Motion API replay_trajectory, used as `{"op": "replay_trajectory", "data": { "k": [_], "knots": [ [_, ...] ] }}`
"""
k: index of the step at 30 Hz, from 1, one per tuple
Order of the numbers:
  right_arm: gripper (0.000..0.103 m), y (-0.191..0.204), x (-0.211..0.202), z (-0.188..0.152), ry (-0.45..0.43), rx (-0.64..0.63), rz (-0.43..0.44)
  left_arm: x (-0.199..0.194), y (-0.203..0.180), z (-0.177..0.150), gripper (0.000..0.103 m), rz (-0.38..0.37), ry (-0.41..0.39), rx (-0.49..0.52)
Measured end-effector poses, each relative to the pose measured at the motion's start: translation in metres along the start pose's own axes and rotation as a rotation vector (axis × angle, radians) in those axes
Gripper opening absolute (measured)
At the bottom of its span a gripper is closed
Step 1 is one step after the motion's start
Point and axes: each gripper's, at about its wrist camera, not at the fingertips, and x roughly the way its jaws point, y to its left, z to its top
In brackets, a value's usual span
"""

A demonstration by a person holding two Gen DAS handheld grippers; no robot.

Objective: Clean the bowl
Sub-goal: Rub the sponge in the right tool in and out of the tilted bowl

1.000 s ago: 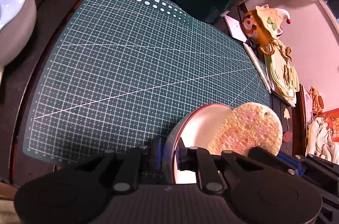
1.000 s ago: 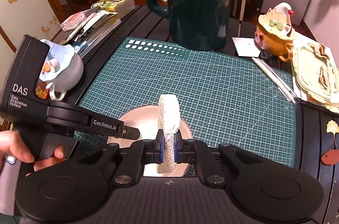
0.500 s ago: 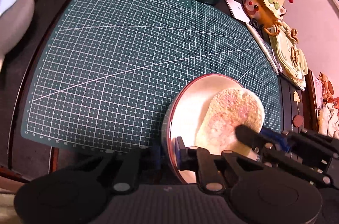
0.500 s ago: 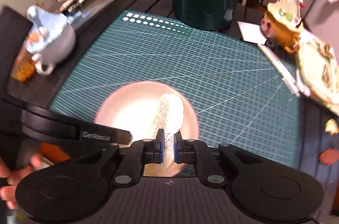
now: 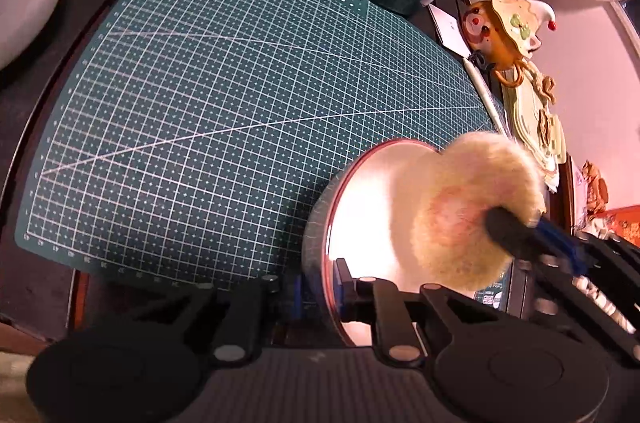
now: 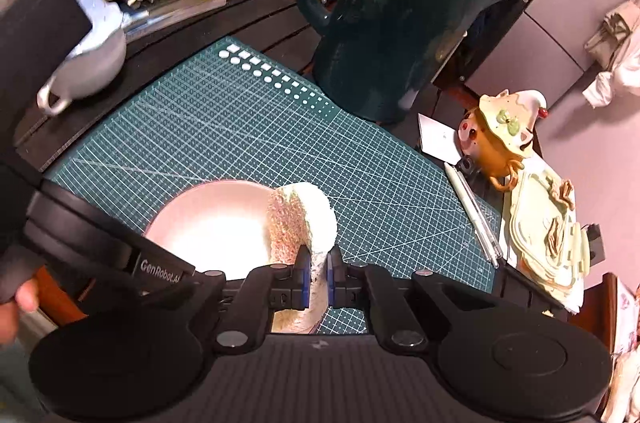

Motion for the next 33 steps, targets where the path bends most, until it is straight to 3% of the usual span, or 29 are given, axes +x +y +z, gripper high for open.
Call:
{"op": "replay_trajectory", "data": {
  "k": [4,6,7,15,18,23,29,33],
  "knots": [
    [0.007,-0.009,-0.022,0.003,-0.036,0.029,0.008,-0.001,-0.002,-0.001,0.014,0.014,0.002,0.013],
    [0.007,-0.015,-0.027,0.005,-0.032,0.078,0.062,-0.002,-0.001,-0.002,0.014,0.011,0.002,0.006],
    [0.007,-0.021,-0.024,0.005,-0.015,0.141,0.125,-0.003,-0.001,-0.002,0.014,0.007,0.002,0.001],
    [0.007,-0.015,0.017,-0.006,0.102,0.263,0.267,-0.003,0.002,0.001,0.014,-0.007,0.007,-0.021],
    [0.007,-0.010,0.020,-0.006,0.103,0.234,0.225,-0.003,0.004,0.002,0.014,-0.015,0.009,-0.030],
    [0.007,0.003,0.015,0.000,0.114,0.068,0.055,-0.005,0.005,0.003,0.014,-0.020,0.004,-0.035],
    [0.007,0.006,-0.015,0.003,0.049,-0.032,-0.045,-0.007,0.005,0.000,0.014,-0.017,0.001,-0.032],
    [0.007,-0.011,-0.029,0.007,0.015,0.045,0.023,-0.008,0.006,0.000,0.014,-0.017,0.001,-0.034]
  ]
}}
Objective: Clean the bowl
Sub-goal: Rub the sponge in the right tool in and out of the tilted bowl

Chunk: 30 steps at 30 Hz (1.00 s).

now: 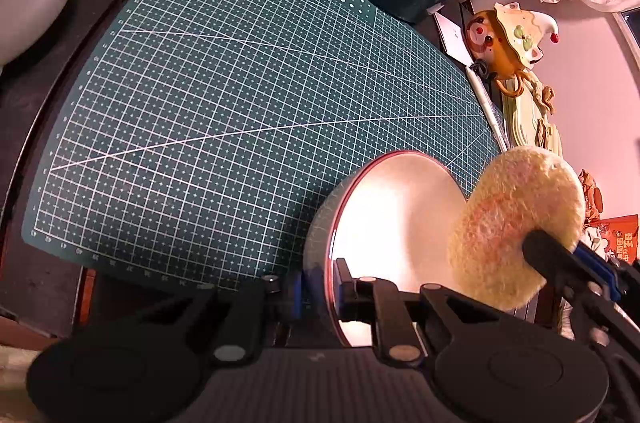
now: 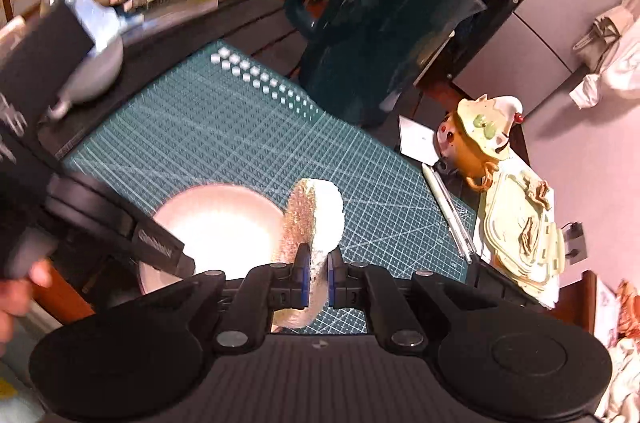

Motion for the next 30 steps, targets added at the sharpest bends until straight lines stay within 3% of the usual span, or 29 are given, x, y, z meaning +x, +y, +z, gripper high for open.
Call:
{"op": "replay_trajectory", "data": {
  "k": [3,11,13,16,23,26,30],
  "knots": [
    [0.007,-0.015,0.000,0.002,0.021,0.123,0.140,0.001,0.001,0.001,0.014,-0.003,0.002,-0.004],
    [0.007,-0.004,0.042,-0.009,0.117,0.226,0.247,0.001,0.001,0.003,0.014,-0.009,0.006,-0.006],
    [0.007,0.000,0.047,-0.011,0.121,0.226,0.232,0.001,0.002,0.003,0.014,-0.011,0.008,-0.008],
    [0.007,0.007,0.051,-0.008,0.133,0.141,0.127,0.001,0.002,0.003,0.014,-0.011,0.008,-0.008],
    [0.007,0.011,0.021,-0.005,0.053,-0.010,-0.021,0.001,0.002,0.004,0.014,-0.007,0.008,-0.005],
    [0.007,-0.001,0.006,0.000,0.013,0.013,-0.016,0.001,0.002,0.004,0.014,-0.005,0.008,-0.007],
    [0.007,-0.012,-0.006,0.005,0.004,0.081,0.071,0.000,0.002,0.004,0.014,-0.007,0.008,-0.009]
  ]
}}
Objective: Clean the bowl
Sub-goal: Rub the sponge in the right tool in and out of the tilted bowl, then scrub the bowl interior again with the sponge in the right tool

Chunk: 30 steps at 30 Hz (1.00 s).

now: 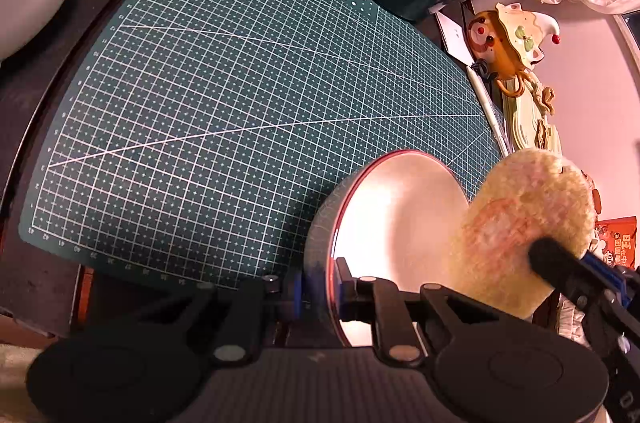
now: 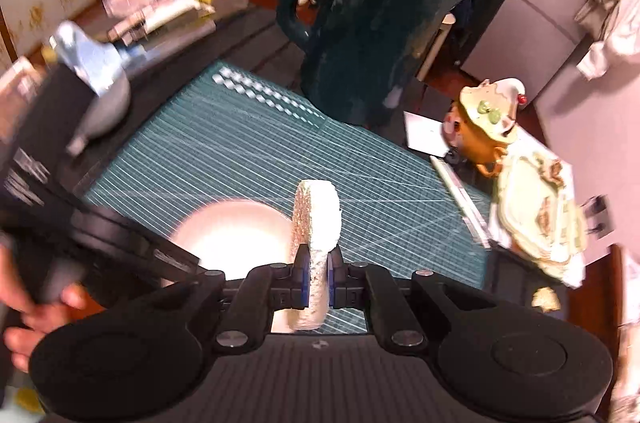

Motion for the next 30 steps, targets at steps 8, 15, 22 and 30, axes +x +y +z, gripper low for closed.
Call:
{"op": "replay_trajectory", "data": {
  "k": [8,15,22,30],
  "knots": [
    [0.007,-0.001,0.047,-0.009,0.108,0.153,0.180,0.003,-0.004,0.001,0.015,-0.005,0.005,-0.014],
    [0.007,0.009,0.058,-0.015,0.125,0.048,0.011,0.002,-0.001,0.002,0.015,-0.013,0.006,-0.018],
    [0.007,0.021,0.029,-0.014,0.051,-0.084,-0.101,0.001,-0.002,0.001,0.015,-0.010,0.005,-0.015],
    [0.007,0.005,0.006,-0.002,0.001,0.021,0.020,0.000,-0.001,0.002,0.015,-0.014,0.006,-0.021]
  ]
}}
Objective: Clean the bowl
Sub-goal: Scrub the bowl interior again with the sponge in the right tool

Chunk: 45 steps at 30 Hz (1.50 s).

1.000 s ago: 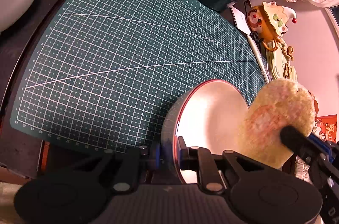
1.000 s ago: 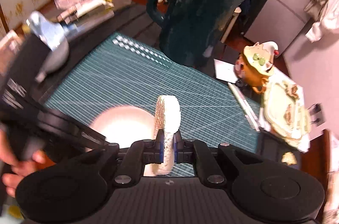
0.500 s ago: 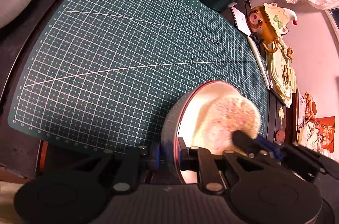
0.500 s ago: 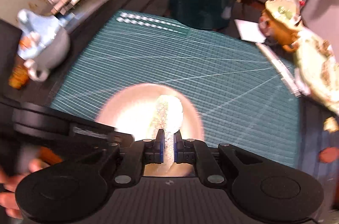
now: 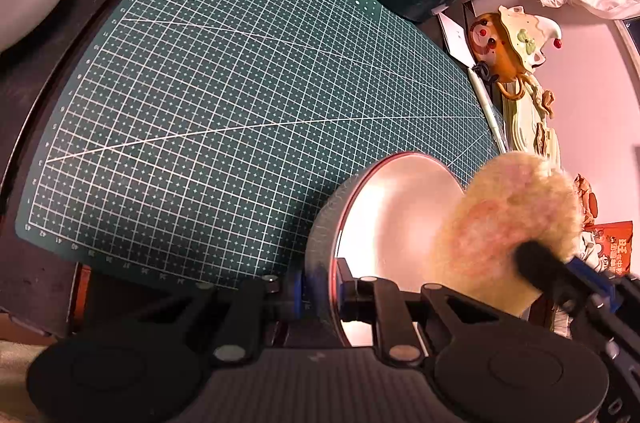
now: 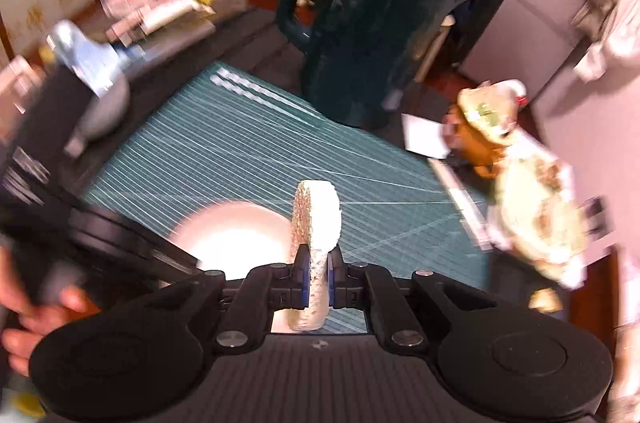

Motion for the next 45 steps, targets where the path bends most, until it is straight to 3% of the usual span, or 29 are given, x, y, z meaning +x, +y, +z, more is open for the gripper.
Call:
{"op": "replay_trajectory", "data": {
  "k": [2,8,15,21,23,27,33,36,38,45],
  "knots": [
    [0.007,0.000,0.012,-0.001,0.024,0.047,0.066,0.000,0.001,0.000,0.015,-0.004,0.001,-0.003],
    [0.007,-0.002,0.048,-0.016,0.101,0.180,0.152,0.001,0.003,-0.001,0.015,-0.010,0.006,-0.009],
    [0.007,0.012,0.045,-0.020,0.092,0.003,-0.056,0.001,0.002,-0.002,0.015,-0.005,0.006,-0.007],
    [0.007,0.009,0.016,-0.014,0.019,-0.039,-0.116,0.001,0.000,-0.003,0.015,0.002,0.004,-0.004],
    [0.007,0.003,0.002,-0.008,-0.023,-0.009,-0.081,0.001,0.000,-0.003,0.015,0.004,0.003,-0.003],
    [0.007,-0.002,-0.002,-0.002,-0.025,0.064,0.033,0.001,0.000,-0.003,0.016,0.008,0.001,0.000],
    [0.007,-0.007,0.045,-0.012,0.109,0.196,0.161,0.003,0.000,-0.002,0.014,0.011,0.005,0.001],
    [0.007,-0.006,0.052,-0.017,0.117,0.201,0.129,0.004,0.001,-0.001,0.015,0.002,0.005,-0.004],
    [0.007,-0.006,0.052,-0.018,0.127,0.156,0.055,0.004,0.000,-0.001,0.016,-0.001,0.004,-0.002],
    [0.007,-0.005,0.028,-0.012,0.079,0.011,-0.051,0.004,-0.001,-0.002,0.016,0.003,0.005,0.001]
  ]
}}
